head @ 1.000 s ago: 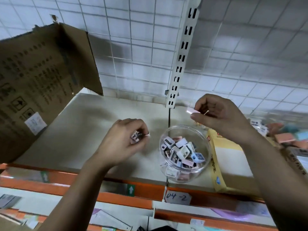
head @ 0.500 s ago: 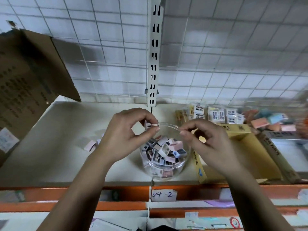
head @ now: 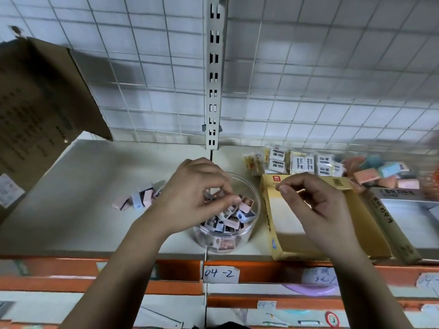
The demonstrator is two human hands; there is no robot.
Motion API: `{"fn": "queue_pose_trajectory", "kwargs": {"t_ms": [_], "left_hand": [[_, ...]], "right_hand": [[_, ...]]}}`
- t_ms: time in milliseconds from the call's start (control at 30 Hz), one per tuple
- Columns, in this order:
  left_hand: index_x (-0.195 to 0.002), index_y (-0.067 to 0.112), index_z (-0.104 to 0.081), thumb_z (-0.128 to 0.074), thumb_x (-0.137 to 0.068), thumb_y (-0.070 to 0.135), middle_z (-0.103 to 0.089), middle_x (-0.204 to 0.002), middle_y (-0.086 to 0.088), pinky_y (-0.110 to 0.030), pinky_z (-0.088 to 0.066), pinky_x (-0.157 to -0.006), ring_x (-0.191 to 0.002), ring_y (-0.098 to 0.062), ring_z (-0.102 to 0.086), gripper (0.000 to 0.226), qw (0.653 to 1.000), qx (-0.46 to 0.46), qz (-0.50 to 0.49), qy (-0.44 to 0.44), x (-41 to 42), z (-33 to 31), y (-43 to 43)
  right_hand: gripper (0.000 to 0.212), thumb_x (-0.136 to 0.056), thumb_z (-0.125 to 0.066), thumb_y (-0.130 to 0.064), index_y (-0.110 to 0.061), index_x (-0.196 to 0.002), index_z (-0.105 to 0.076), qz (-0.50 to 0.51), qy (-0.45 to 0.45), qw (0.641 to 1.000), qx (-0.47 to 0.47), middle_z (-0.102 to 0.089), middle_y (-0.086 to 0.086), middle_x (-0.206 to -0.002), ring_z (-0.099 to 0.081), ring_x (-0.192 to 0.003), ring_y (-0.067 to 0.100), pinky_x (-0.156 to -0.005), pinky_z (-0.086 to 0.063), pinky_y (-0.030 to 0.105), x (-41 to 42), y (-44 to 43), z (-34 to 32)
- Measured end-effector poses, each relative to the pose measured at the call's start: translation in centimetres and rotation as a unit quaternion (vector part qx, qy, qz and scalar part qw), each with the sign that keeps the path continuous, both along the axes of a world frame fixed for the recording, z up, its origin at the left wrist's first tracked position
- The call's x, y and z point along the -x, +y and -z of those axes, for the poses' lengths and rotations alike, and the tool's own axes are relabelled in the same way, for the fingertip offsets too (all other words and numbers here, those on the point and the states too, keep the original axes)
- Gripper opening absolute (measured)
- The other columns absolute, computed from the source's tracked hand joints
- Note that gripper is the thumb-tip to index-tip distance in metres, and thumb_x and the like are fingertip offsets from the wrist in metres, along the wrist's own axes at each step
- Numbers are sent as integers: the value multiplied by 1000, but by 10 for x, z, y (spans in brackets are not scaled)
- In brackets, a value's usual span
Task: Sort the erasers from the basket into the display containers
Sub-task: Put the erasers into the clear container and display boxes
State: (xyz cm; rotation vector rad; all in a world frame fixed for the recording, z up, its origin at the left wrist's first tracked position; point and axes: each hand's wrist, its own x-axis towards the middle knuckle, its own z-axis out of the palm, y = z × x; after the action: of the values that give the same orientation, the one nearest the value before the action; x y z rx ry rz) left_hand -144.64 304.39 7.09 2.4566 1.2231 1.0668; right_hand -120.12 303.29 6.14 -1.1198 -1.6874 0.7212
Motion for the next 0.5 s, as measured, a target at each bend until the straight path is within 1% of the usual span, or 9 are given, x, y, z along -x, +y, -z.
{"fn": "queue_pose_trajectory", "kwargs": {"t_ms": [67, 133, 233, 333, 433, 500], "left_hand": [[-83, 20, -74, -62, -88, 42, -69, -89, 13, -38, -47, -80, -90, -7, -61, 25, 999, -16, -29, -26, 8, 0, -5], [-86, 15, -74, -62, -90, 34, -70, -90, 11, -33, -49, -80, -90, -5, -62, 22, 995, -36, -72, -61, 21, -1, -13], [-89, 16, -72, -62, -91, 28, -68, -90, 10, -31, -51, -75, -88, -7, -63, 16, 983, -38, -155, -88, 49, 0, -25], [-88, 17, -71, -62, -90, 22, -68, -89, 11, -22, -49, -70, -86, -6, -64, 11, 970, -33, -215, -105, 79, 5, -37], [-89, 15, -71, -62, -90, 18, -69, -89, 8, -20, -48, -72, -86, -4, -64, 10, 961, -29, -252, -114, 108, 10, -48], [-90, 14, -71, -65, -91, 14, -69, -89, 7, -15, -46, -74, -86, -3, -63, 7, 957, -22, -268, -113, 124, 13, -53]], "right_hand": [[6, -89, -63, -24, -22, -88, -68, -7, 8, 1000, 8, -69, -4, -86, -62, -77, 19, -66, -48, 27, 4, 0, -1], [6, -88, -64, -24, -23, -88, -69, -13, 8, 1000, 7, -70, -5, -86, -63, -76, 17, -65, -48, 24, 12, 2, -5], [7, -90, -65, -17, -23, -89, -69, -26, 9, 1000, -2, -70, -6, -86, -63, -75, 11, -65, -46, 16, 29, 3, -13], [7, -90, -64, -18, -23, -90, -69, -36, 26, 999, -11, -70, -9, -87, -64, -78, 9, -67, -46, 13, 51, 2, -25], [11, -89, -66, -12, -22, -93, -70, -46, 31, 998, -20, -70, -13, -86, -64, -78, 2, -67, -43, 8, 77, -2, -40], [10, -89, -68, -13, -20, -97, -70, -59, 27, 998, -22, -70, -10, -88, -65, -80, 3, -68, -46, 9, 99, -7, -48]]}}
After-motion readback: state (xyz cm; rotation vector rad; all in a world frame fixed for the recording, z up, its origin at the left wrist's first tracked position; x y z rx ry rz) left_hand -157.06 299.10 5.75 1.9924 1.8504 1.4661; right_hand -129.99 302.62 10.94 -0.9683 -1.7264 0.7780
